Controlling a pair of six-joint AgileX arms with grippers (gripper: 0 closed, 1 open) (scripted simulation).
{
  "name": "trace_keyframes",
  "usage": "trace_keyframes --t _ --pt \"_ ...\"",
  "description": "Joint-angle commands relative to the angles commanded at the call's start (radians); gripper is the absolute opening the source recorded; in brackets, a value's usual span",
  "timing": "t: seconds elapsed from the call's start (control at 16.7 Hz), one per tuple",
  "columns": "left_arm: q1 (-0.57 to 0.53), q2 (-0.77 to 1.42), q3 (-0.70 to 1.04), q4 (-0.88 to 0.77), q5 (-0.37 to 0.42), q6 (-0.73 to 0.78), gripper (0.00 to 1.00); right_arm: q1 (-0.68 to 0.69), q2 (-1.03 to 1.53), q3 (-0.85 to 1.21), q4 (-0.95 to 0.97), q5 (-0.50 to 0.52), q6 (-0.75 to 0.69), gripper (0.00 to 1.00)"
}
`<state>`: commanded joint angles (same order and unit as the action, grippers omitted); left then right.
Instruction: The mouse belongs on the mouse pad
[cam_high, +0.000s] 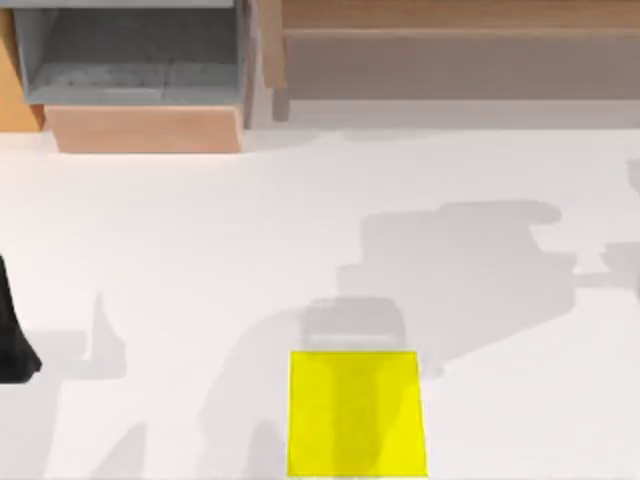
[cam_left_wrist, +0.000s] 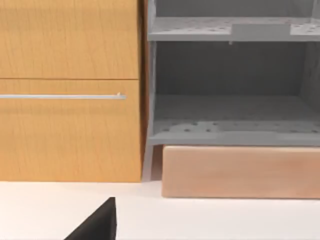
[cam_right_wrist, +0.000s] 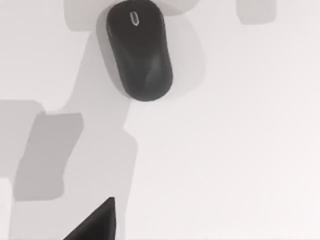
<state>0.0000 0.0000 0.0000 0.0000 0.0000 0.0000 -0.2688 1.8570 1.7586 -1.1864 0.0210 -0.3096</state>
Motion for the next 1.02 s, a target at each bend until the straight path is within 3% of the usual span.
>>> trace_keyframes --t 0.48,1.02 --pt "0.0 0.0 0.0 0.0 0.0 0.0 1.0 0.062 0.456 0.397 -0.198 -0.011 -0.132 1.0" --pt "0.0 0.0 0.0 0.0 0.0 0.0 1.0 0.078 0.523 0.456 -0.218 -0.013 -0.157 1.0"
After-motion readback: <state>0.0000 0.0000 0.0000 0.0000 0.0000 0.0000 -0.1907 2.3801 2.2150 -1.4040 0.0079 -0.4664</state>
